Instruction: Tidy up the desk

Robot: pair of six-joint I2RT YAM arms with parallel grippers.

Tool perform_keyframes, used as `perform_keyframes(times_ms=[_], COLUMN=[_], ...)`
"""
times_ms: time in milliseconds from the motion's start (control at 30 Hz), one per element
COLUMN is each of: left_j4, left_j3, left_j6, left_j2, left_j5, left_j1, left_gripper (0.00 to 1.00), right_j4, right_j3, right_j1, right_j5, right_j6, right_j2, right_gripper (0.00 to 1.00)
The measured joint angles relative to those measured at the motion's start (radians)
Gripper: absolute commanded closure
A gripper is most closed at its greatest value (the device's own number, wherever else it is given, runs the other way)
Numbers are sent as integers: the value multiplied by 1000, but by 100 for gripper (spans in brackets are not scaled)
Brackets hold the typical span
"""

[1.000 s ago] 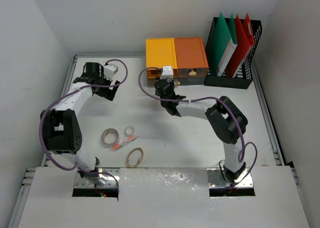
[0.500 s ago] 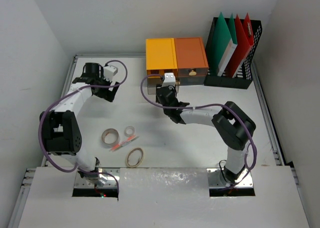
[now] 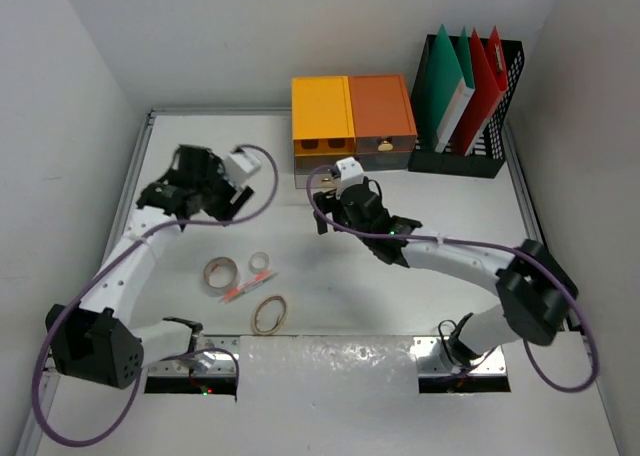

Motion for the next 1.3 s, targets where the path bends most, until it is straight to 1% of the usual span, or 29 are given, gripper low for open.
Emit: perform_keyframes(times_ms=[33,67,100,133,200,267,333,433,500,600,700,800,867,1033,1133,1233,1300], left_j4=[-5,-10,-19,-28,-58,-71,-60,-24,-15,5,41,60,78,132,143,150,150], left_j3=[-34,-71,-111,-146,-208,-249,-284,-328,-346,-373,-419,-445,-451,-452,-452,-455,-455], left_j6=[13,27,37,45,60,71,90,114,125,138,142,141,141,137,135,136,136], left_j2=[-15,-22,-20,-11,17,36,36,37,39,40,48,87,114,162,164,164,164], left_j5=[-3,-6,-8,-5,-2,8,23,23,28,44,29,6,-8,-56,-63,-67,-68], left_j1=[-52,-105,-155,-191,-233,-246,-253,-298,-325,-352,-382,-403,-407,-407,-407,-407,-407], left_gripper=[42,44,49,51,51,51,51,52,52,52,53,56,59,63,65,72,74], right_j4=[-15,-30,-49,-71,-118,-165,-208,-238,-257,-274,-278,-282,-283,-283,-283,-283,-283], right_j3=[-13,-32,-51,-67,-87,-98,-116,-164,-192,-202,-202,-202,-202,-202,-202,-202,-202], right_j1=[0,-2,-5,-8,-27,-66,-135,-243,-272,-270,-269,-269,-269,-269,-269,-269,-269], right_j5=[-6,-11,-13,-17,-20,-24,-47,-71,-69,-67,-66,-66,-63,-60,-54,-46,-43], right_j6=[-13,-28,-42,-49,-61,-67,-66,-59,-58,-62,-68,-73,-76,-80,-84,-90,-96], right_j2=[-36,-78,-117,-150,-202,-237,-273,-330,-367,-388,-388,-388,-388,-388,-388,-388,-388], right_gripper=[23,28,30,31,32,33,34,35,35,35,35,34,35,34,34,34,34])
